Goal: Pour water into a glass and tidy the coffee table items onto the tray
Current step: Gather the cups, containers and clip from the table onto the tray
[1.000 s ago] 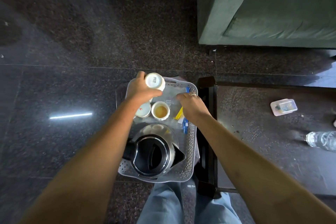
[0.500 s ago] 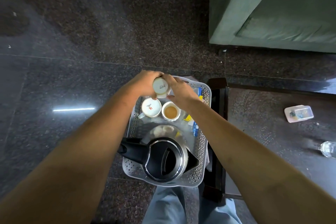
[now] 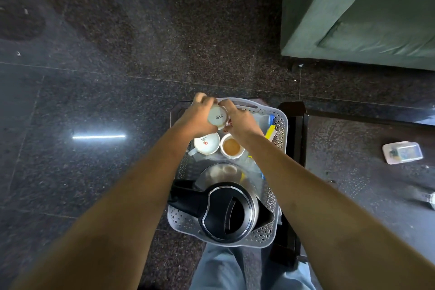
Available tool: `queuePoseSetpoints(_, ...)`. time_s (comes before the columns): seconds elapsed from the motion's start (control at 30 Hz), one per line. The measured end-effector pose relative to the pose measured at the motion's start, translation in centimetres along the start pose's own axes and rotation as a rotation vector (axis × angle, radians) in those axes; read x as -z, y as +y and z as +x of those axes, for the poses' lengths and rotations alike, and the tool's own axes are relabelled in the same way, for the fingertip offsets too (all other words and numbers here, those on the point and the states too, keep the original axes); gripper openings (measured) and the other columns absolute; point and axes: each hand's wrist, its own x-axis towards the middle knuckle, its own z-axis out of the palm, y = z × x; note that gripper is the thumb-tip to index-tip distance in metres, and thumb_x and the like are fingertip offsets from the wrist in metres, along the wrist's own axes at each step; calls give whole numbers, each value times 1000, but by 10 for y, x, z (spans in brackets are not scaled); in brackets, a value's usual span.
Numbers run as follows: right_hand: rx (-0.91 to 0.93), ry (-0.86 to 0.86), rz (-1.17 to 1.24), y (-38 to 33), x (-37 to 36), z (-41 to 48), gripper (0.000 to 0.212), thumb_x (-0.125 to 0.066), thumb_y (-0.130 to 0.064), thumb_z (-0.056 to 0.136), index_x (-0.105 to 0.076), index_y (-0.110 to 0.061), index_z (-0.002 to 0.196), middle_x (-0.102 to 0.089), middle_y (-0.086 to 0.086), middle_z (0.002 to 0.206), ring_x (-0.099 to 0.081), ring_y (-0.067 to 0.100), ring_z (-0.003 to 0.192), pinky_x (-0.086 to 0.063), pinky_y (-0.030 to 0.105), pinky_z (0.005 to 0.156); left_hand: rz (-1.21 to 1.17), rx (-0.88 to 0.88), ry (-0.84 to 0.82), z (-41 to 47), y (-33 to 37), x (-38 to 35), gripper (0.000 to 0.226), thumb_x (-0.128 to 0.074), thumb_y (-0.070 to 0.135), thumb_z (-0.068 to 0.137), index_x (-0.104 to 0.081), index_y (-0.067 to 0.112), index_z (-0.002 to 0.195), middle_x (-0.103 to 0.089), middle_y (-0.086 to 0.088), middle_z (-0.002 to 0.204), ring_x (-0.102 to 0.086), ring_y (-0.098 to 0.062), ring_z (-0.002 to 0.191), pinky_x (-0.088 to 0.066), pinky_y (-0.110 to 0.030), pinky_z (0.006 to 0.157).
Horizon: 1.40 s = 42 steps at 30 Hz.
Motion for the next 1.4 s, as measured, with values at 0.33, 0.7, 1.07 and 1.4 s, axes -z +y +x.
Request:
queuePoseSetpoints(0.33,-86,-47,22,-3,-9,1,54,-63,-11,82,-36,-34,122,-57,3,84,-57,24,75,-39,30,69,159,43,109,-13,0,9,32,-66,8,80,-60,14,111,-65,-13,113,-61,-32,102,-49,-41,81)
queuePoseSetpoints(0.7,-126,198,92,14,34,-34,47,-45,-12,93,-34,-22,137,-68,16,107,-62,33,98,-52,41,82,184,77,140,-20,55,17,48,-50,-4,81,-59,23,119,-61,-9,124,-58,-31,111,-51,-40,86)
queuePoseSetpoints(1.07,-446,601,288,146,122,-141,36,-44,-10,87,-51,-18,122,-67,11,105,-62,29,95,-49,34,79,93,-198,-246,10,244,-55,33,-65,5,81,-65,16,113,-69,-6,113,-64,-22,102,-50,-30,90)
queuePoseSetpoints(1.4,-940,549,252,320,163,-185,49,-49,-11,88,-39,-18,135,-35,12,142,-33,38,127,-38,43,98,-23,-115,-428,38,321,-216,24,-67,15,85,-63,22,108,-68,0,113,-61,-17,96,-45,-23,77)
